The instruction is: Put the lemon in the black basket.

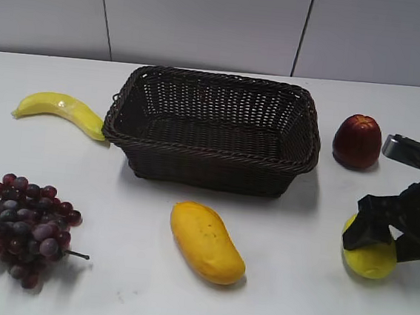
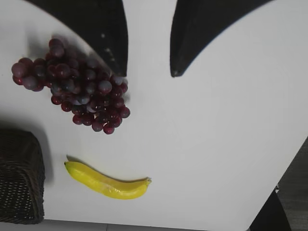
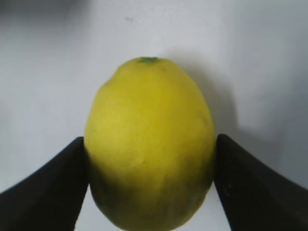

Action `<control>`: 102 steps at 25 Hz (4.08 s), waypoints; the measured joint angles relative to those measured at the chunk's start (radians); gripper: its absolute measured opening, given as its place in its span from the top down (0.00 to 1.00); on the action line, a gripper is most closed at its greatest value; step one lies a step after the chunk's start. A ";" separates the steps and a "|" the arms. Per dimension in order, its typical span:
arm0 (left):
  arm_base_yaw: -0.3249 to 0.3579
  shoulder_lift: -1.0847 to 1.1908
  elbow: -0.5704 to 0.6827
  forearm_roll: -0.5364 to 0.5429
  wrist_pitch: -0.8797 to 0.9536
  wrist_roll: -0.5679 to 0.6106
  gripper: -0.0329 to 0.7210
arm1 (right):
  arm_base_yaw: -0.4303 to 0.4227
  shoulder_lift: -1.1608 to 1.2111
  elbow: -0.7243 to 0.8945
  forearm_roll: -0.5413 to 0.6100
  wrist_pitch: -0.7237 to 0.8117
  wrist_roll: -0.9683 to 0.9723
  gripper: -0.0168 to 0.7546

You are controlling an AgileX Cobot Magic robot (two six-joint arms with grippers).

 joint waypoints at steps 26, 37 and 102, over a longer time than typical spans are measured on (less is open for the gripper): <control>0.000 0.000 0.000 0.000 0.000 0.000 0.64 | 0.294 0.067 -0.710 0.113 0.156 -0.016 0.20; 0.000 0.000 0.000 0.000 0.000 0.000 0.64 | 0.392 0.296 -0.733 0.037 0.005 -0.017 0.12; 0.000 0.000 0.000 0.000 0.000 0.000 0.65 | 0.369 -1.625 0.223 -0.513 0.508 0.319 0.22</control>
